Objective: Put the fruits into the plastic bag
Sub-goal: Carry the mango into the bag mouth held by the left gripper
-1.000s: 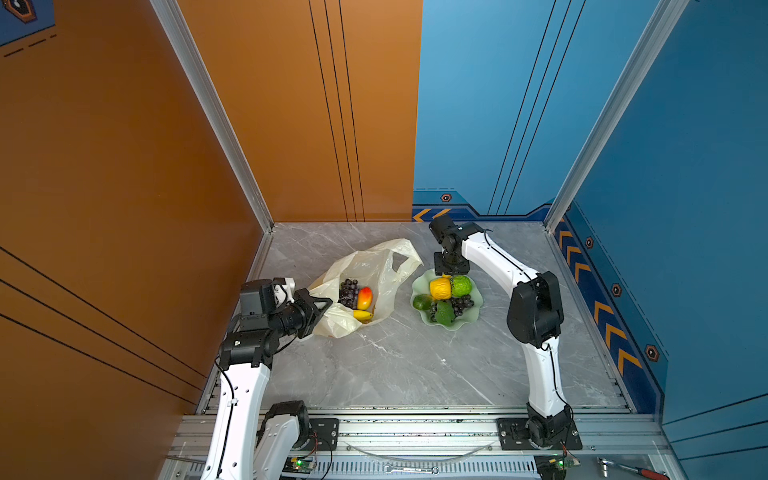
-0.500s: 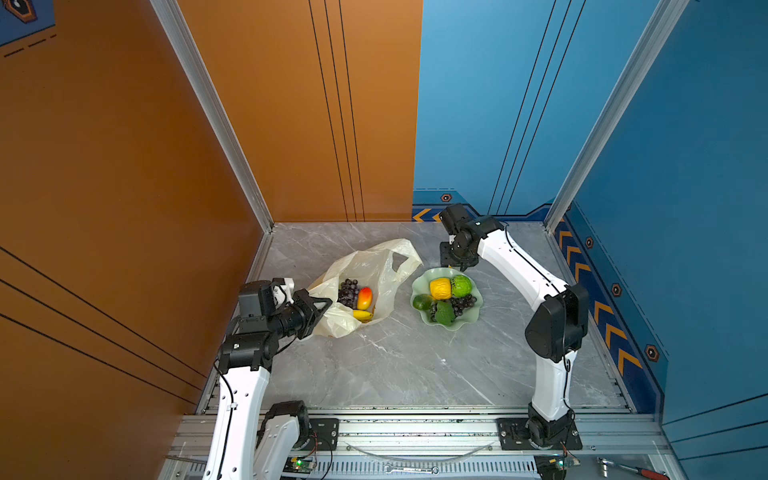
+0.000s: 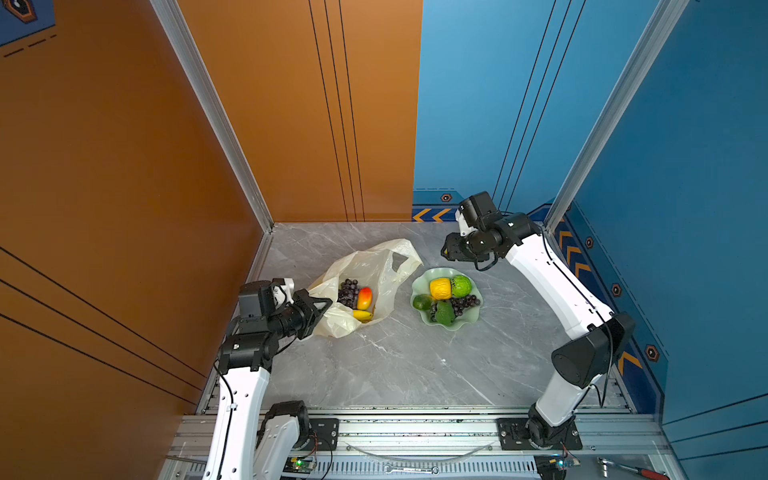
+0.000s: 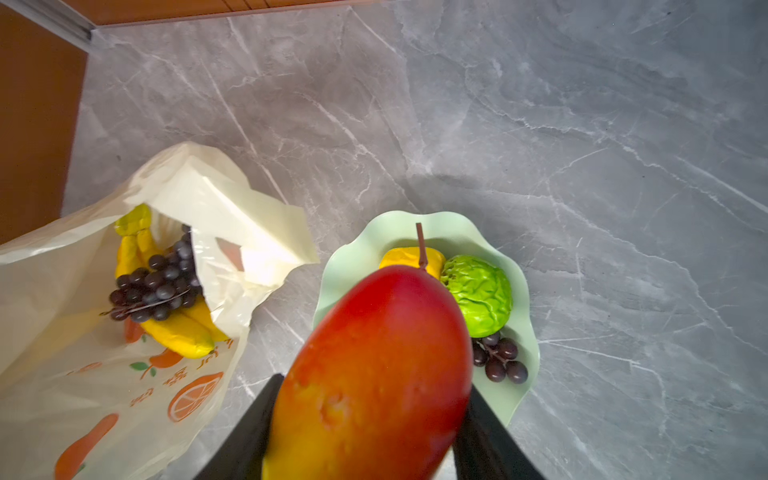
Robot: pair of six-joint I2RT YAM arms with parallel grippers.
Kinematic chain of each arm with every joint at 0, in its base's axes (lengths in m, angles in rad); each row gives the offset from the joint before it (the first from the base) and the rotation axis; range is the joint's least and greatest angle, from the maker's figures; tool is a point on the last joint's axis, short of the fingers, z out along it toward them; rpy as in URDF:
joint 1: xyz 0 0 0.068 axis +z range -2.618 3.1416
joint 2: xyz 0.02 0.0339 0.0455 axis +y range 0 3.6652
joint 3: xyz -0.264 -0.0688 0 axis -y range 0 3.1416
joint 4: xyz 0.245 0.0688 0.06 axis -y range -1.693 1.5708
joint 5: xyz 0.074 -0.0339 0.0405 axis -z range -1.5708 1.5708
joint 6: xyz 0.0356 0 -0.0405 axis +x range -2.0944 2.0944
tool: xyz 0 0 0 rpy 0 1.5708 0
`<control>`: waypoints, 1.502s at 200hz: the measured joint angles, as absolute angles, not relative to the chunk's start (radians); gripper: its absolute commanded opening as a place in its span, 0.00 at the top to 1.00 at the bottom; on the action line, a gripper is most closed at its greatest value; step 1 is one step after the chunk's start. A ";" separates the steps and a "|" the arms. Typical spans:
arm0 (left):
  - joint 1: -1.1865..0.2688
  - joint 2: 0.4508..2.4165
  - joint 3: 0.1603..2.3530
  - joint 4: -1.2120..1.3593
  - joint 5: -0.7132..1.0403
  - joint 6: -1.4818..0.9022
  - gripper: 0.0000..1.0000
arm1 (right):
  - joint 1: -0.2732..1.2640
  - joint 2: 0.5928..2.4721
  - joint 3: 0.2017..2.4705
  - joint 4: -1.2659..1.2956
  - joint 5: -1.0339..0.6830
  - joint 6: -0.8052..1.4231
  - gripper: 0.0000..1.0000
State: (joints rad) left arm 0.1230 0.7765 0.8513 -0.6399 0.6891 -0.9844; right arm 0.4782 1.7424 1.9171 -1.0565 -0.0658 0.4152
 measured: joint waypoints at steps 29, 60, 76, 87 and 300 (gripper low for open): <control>0.117 0.780 0.852 -0.640 0.689 -0.984 1.00 | 0.498 1.712 1.917 -1.053 -0.167 0.414 0.53; 0.115 0.780 0.852 -0.640 0.689 -0.984 1.00 | 0.530 1.686 1.917 -1.010 -0.289 0.416 0.52; 0.115 0.780 0.852 -0.640 0.689 -0.984 1.00 | 0.545 1.675 1.915 -0.973 -0.359 0.423 0.53; 0.113 0.780 0.852 -0.640 0.689 -0.984 1.00 | 0.556 1.668 1.909 -0.944 -0.401 0.432 0.52; 0.110 0.715 0.852 -0.640 0.689 -1.014 1.00 | 0.758 2.028 1.923 -0.687 -0.654 0.544 0.50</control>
State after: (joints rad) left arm 0.1101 0.7147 0.8520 -0.6399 0.6891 -1.0142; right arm 0.7578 2.0285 1.9232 -0.6872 -0.6537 0.5442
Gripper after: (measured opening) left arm 0.045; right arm 0.524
